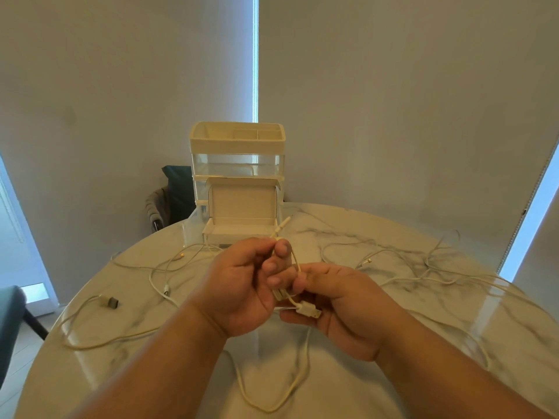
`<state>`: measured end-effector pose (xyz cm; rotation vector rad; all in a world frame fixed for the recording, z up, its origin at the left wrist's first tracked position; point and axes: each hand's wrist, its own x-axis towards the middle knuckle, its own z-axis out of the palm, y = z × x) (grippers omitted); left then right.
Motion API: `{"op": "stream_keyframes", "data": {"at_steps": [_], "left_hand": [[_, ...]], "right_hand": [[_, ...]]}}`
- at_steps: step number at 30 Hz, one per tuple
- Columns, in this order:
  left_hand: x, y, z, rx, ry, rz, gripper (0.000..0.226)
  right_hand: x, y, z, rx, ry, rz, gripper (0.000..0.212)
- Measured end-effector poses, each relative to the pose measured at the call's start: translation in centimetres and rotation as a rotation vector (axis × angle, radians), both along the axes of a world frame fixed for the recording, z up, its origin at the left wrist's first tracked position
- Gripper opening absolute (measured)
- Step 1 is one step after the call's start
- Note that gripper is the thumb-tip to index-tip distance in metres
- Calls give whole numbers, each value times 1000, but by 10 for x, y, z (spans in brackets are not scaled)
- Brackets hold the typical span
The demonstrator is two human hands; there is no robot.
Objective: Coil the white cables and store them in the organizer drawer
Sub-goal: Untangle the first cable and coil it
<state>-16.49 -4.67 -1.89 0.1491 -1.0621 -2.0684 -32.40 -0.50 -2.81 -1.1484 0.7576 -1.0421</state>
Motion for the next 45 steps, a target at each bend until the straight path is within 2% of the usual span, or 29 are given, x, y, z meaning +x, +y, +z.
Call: {"op": "stream_keyframes", "data": {"at_steps": [3, 7, 10, 14, 23, 30, 35, 37, 39, 45], "left_hand": [[-2, 2, 0, -11, -19, -6, 25], [-2, 3, 0, -21, -17, 2, 25], [-1, 3, 1, -33, -18, 13, 23], [2, 5, 6, -67, -37, 7, 24], [15, -4, 7, -108, -240, 114, 30], [15, 0, 10, -138, -348, 188, 31], [6, 3, 8, -100, -315, 244, 29], [-1, 4, 6, -121, -323, 258, 30], [-5, 5, 4, -177, -351, 254, 30], [-8, 8, 1, -243, -423, 227, 30]], "right_hand": [[0, 2, 4, 13, 27, -6, 32], [4, 2, 1, 27, 31, -72, 15], [7, 3, 0, 10, -6, -58, 22], [9, 6, 3, -21, -33, -8, 22], [16, 4, -1, -84, -61, -36, 19], [14, 1, -3, -101, 22, -92, 20], [8, -3, -5, -98, 80, -154, 17], [2, -6, -7, -154, 164, -203, 14], [0, -4, -5, -222, 258, -235, 30], [1, 0, 1, -315, 440, -282, 30]]}}
